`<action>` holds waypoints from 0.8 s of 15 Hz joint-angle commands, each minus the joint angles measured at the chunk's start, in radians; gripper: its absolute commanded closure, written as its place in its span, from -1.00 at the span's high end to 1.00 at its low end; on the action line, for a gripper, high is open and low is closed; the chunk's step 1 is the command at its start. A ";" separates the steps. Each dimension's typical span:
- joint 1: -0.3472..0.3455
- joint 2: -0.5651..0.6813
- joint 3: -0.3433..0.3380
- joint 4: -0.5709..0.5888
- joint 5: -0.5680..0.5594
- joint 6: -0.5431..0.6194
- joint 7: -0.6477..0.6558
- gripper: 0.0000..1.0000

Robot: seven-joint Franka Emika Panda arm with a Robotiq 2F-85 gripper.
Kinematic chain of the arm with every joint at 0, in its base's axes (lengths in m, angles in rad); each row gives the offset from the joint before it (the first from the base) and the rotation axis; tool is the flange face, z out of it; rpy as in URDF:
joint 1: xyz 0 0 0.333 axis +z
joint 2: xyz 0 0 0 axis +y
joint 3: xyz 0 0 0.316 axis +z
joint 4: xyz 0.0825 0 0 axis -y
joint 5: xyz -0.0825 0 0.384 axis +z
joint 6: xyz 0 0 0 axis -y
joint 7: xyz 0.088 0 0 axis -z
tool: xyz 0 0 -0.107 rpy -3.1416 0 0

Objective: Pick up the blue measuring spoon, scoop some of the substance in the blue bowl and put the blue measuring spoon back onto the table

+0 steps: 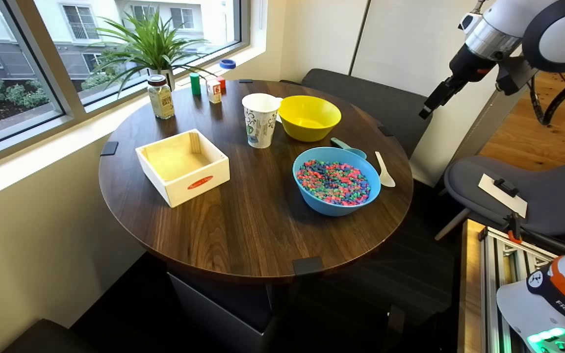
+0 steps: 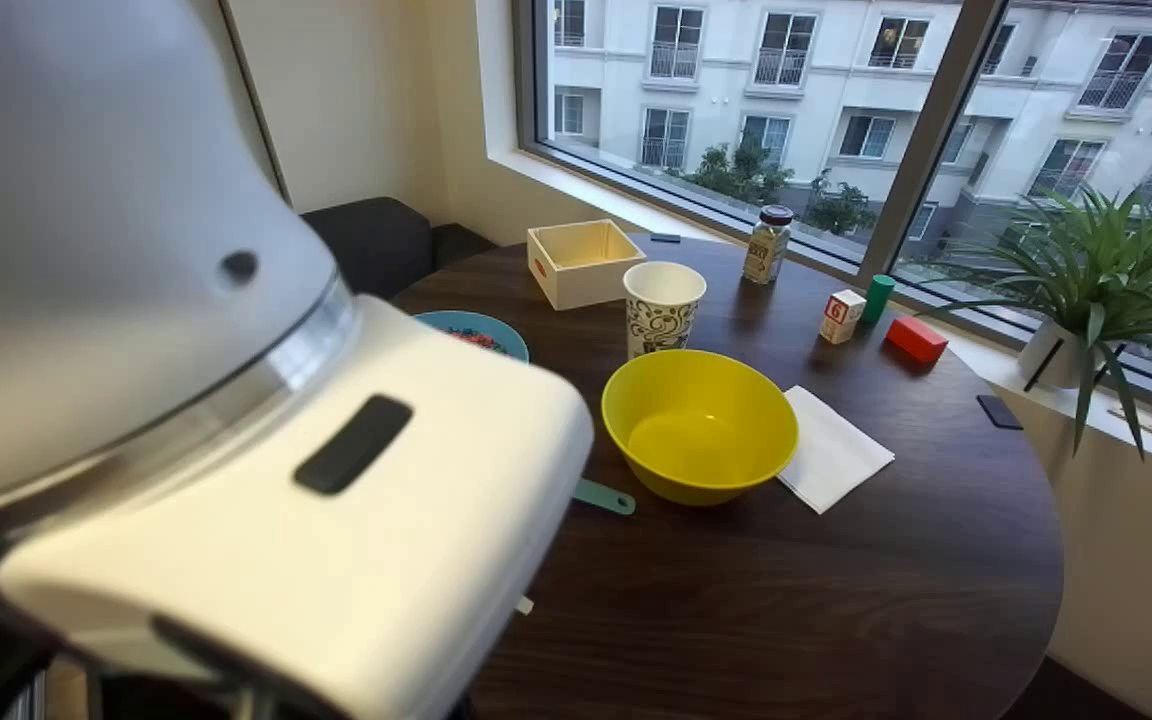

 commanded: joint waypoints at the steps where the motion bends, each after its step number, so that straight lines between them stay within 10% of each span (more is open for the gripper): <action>1: 0.020 0.028 0.073 0.029 0.034 -0.025 0.119 1.00; 12: 0.089 0.284 0.179 0.206 0.167 0.001 0.416 1.00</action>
